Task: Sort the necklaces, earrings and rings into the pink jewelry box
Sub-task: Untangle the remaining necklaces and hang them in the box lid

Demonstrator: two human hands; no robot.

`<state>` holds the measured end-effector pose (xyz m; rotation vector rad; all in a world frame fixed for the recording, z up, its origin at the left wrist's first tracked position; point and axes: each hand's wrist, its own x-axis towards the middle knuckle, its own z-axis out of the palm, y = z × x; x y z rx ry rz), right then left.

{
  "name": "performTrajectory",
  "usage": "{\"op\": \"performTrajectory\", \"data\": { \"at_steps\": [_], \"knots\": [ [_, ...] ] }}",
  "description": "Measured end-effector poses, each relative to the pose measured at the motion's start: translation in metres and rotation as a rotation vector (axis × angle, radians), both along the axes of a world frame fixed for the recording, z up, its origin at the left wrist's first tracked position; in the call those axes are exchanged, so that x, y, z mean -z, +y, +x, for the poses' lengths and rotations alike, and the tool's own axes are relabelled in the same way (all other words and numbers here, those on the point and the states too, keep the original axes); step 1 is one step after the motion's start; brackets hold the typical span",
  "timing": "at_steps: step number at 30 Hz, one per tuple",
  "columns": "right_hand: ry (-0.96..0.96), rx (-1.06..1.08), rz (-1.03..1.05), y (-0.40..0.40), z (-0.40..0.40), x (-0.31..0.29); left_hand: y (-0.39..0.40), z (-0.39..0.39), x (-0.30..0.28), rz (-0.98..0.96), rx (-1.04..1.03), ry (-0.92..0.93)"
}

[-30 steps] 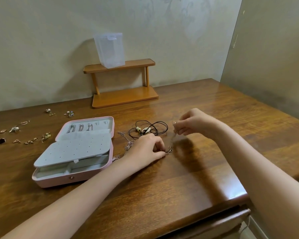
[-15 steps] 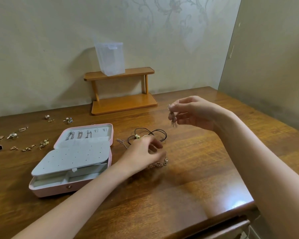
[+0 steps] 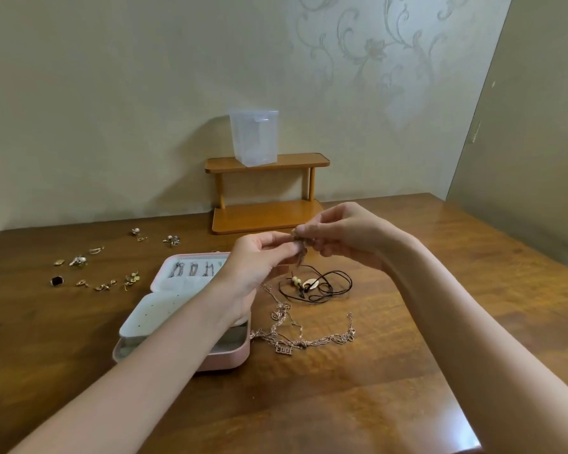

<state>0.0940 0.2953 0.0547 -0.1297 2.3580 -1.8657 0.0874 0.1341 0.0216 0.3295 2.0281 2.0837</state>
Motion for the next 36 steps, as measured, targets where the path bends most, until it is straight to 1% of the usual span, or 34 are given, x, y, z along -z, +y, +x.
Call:
{"op": "performTrajectory", "data": {
  "at_steps": [3, 6, 8, 10, 12, 15, 16, 19, 20, 21, 22, 24, 26, 27, 28, 30, 31, 33, 36],
  "knots": [
    [-0.010, -0.030, 0.094, -0.007, -0.004, -0.004, -0.015, -0.005, -0.005, -0.005, -0.022, -0.028],
    [-0.063, -0.163, 0.110, -0.013, -0.005, -0.010, -0.025, -0.006, -0.011, 0.157, 0.069, -0.189],
    [-0.097, -0.263, 0.089, -0.015, -0.005, -0.014, -0.031, -0.006, -0.014, 0.245, 0.175, -0.271],
    [-0.107, -0.292, -0.004, -0.014, -0.008, -0.013, -0.037, -0.005, -0.015, 0.259, 0.254, -0.284],
    [-0.107, -0.241, -0.098, -0.012, -0.015, -0.009, -0.042, -0.006, -0.013, 0.134, 0.245, -0.197],
    [-0.120, -0.141, -0.169, -0.017, -0.023, 0.000, -0.046, -0.010, -0.008, -0.122, 0.132, -0.014],
    [-0.126, -0.121, -0.227, -0.021, -0.025, 0.002, -0.046, -0.011, -0.008, -0.167, 0.104, 0.031],
    [-0.172, -0.028, -0.498, -0.032, -0.029, 0.001, -0.046, -0.013, -0.005, -0.340, 0.065, 0.174],
    [-0.171, 0.003, -0.548, -0.033, -0.031, 0.000, -0.046, -0.014, -0.003, -0.362, 0.052, 0.196],
    [-0.150, 0.018, -0.536, -0.033, -0.032, -0.002, -0.047, -0.015, -0.002, -0.335, 0.031, 0.186],
    [-0.121, 0.012, -0.476, -0.033, -0.033, -0.004, -0.047, -0.016, -0.001, -0.258, 0.004, 0.149],
    [-0.065, -0.025, -0.320, -0.034, -0.032, -0.007, -0.049, -0.021, -0.004, -0.041, -0.008, 0.054],
    [-0.002, -0.037, -0.172, -0.039, -0.030, -0.009, -0.048, -0.024, -0.009, 0.135, 0.037, -0.030],
    [0.039, -0.028, -0.090, -0.042, -0.029, -0.009, -0.045, -0.024, -0.011, 0.171, 0.042, -0.049],
    [0.085, -0.010, -0.012, -0.045, -0.029, -0.010, -0.043, -0.024, -0.012, 0.165, 0.019, -0.049],
    [0.151, 0.024, 0.072, -0.047, -0.030, -0.012, -0.041, -0.025, -0.012, 0.102, -0.058, -0.028],
    [0.151, 0.032, 0.070, -0.046, -0.030, -0.013, -0.041, -0.025, -0.012, 0.079, -0.079, -0.017],
    [0.088, 0.008, -0.005, -0.042, -0.030, -0.013, -0.043, -0.027, -0.012, 0.074, -0.063, -0.019],
    [-0.032, -0.078, -0.175, -0.041, -0.028, -0.012, -0.045, -0.025, -0.016, 0.192, 0.061, -0.101]
  ]
}}
